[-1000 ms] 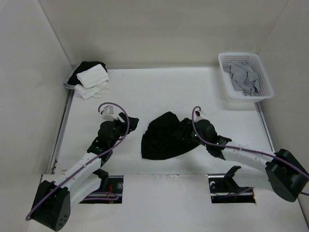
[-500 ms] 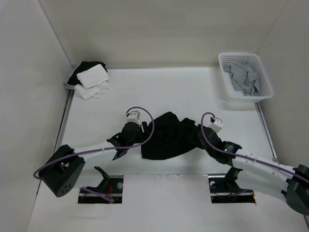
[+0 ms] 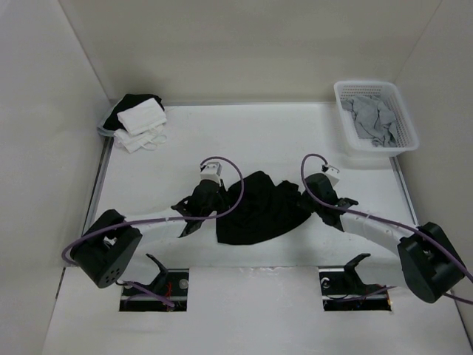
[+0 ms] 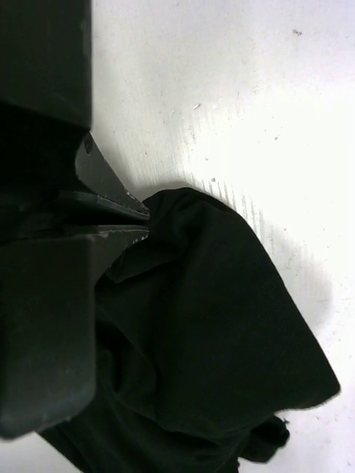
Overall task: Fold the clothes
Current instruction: Flatten the tank top out
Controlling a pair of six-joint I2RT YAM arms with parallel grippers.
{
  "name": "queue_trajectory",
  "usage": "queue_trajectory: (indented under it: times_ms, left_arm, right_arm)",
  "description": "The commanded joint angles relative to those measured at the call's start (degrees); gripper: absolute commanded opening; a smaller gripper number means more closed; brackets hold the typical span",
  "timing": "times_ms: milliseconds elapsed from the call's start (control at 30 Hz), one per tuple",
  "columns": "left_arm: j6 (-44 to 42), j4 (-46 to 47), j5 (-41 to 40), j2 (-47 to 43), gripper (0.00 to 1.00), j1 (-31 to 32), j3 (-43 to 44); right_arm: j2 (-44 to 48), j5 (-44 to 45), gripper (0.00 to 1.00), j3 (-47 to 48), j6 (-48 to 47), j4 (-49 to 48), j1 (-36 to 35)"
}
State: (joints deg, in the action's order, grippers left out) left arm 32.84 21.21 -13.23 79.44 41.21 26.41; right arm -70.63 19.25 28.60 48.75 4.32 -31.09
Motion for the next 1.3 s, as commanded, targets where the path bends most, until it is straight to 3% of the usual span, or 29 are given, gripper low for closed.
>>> queue_trajectory:
  times_ms: [0,233,300,367,533,767,833,900,967,1000,1033,1133,1267]
  left_arm:
    - [2.48,0.95,1.89,-9.00,0.03,-2.05,2.15]
    - [6.88,-4.86,6.11,-23.44,0.02,-5.83,4.79]
    - [7.50,-6.18,6.90,-26.08,0.02,-6.36,5.66]
    - [8.29,-7.15,6.82,-27.31,0.03,-6.45,6.02]
    - [11.45,-7.15,6.73,-30.74,0.03,-9.17,2.59]
    - [13.39,-5.13,9.10,-30.22,0.03,-11.99,0.57]
    - [13.65,-4.52,9.37,-29.96,0.03,-12.25,0.39]
    - [13.65,-3.99,9.72,-29.61,0.03,-12.34,0.39]
    - [13.92,-3.72,10.07,-29.25,0.03,-12.69,1.27]
    - [14.09,-3.72,10.16,-29.34,0.03,-12.78,2.05]
    - [14.35,-3.81,10.33,-29.86,0.03,-12.78,3.11]
    - [14.62,-4.42,10.07,-31.97,0.03,-12.26,6.35]
    - [15.23,-6.44,9.02,-37.33,0.03,-11.55,11.11]
  right_arm:
    - [3.54,-3.34,0.03,6.01,-2.33,-6.77,0.82]
    - [15.68,2.72,0.01,12.09,-7.26,-1.34,-0.85]
    - [17.02,3.17,0.20,12.53,-6.48,2.35,-1.38]
    - [15.88,2.12,0.50,9.57,-2.98,6.74,-1.38]
    - [13.68,1.41,0.60,-1.60,3.79,5.62,-1.91]
    - [8.51,1.59,0.68,-3.81,8.37,4.48,-4.54]
    - [5.52,0.80,0.66,-3.73,8.90,2.64,-4.63]
    - [2.00,-2.01,0.54,-3.20,9.17,-1.31,-4.63]
    - [-0.20,-3.95,0.20,-2.15,8.64,-6.76,-4.11]
    - [0.49,-2.56,0.09,-1.27,8.12,-7.91,-3.85]
    - [2.06,0.41,0.05,0.21,6.81,-8.01,-4.10]
    - [9.60,10.42,0.02,9.50,-1.25,-1.98,-7.95]
    - [19.55,17.40,0.02,22.17,-11.99,4.81,-13.41]
